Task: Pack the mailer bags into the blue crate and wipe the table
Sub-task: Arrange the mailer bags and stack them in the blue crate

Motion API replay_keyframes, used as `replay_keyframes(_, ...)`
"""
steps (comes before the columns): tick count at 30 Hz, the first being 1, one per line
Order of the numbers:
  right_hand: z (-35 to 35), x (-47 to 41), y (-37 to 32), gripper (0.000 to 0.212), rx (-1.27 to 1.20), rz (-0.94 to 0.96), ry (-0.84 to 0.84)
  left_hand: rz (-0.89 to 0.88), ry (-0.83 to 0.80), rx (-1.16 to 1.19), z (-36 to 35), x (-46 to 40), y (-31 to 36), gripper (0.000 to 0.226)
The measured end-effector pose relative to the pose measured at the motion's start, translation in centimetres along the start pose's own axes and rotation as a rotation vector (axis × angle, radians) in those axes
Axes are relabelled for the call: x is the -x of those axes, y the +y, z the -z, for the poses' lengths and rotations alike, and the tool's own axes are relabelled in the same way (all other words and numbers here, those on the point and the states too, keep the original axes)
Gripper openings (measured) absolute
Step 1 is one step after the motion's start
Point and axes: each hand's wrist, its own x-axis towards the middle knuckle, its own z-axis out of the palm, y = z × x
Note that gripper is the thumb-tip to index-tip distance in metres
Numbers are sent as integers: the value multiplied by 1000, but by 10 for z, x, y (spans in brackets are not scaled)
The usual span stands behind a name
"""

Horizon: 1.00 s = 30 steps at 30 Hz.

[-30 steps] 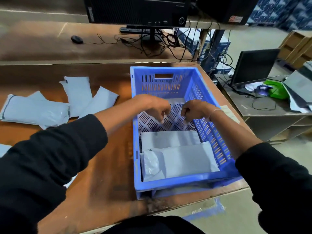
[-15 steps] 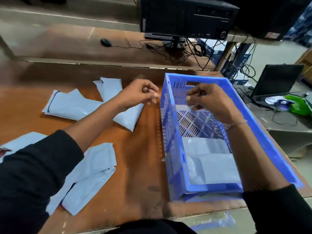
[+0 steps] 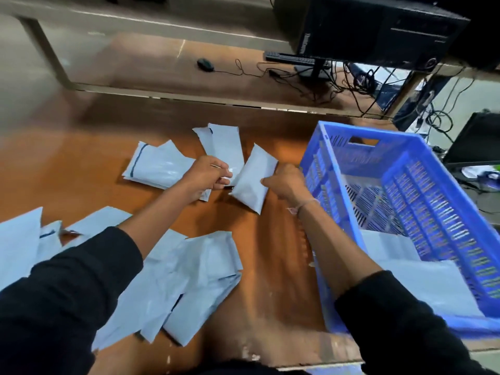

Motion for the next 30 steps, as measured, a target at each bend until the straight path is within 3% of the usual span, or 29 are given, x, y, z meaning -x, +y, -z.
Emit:
replay_keyframes(3,-24,-17,-6,51,27,-94,-12,7,-13,-1,13,-6,-14,20)
replay_keyframes(7,-64,-36,-5,88,-64,-309,31,15,-18,-16,26,-13,-23,16)
replay_keyframes(12,-85,-41,2,98,-83,-421,112,11,-54,-45,32,-17,-26,16)
replay_keyframes(14,-87,-44,11,93,-112,-429,106,-1,-73,-64,33,-19,-26,16)
replay_keyframes(17,-85,-43,23,50,-270,-405,-9,-26,-102,-81,31,-24,-27,18)
replay_keyframes(20,-84,-38,29,16,-557,-373,76,-55,-123,-76,27,-30,-27,24)
replay_keyframes(23,-84,-34,30,33,-758,-336,146,-70,-142,-23,22,-35,-24,31)
replay_keyframes(26,-80,-24,25,34,-850,-212,24,-103,-135,0,18,-37,-18,45)
replay_keyframes(30,-81,-24,11,27,-854,-111,-140,-163,-51,5,23,-39,-13,41)
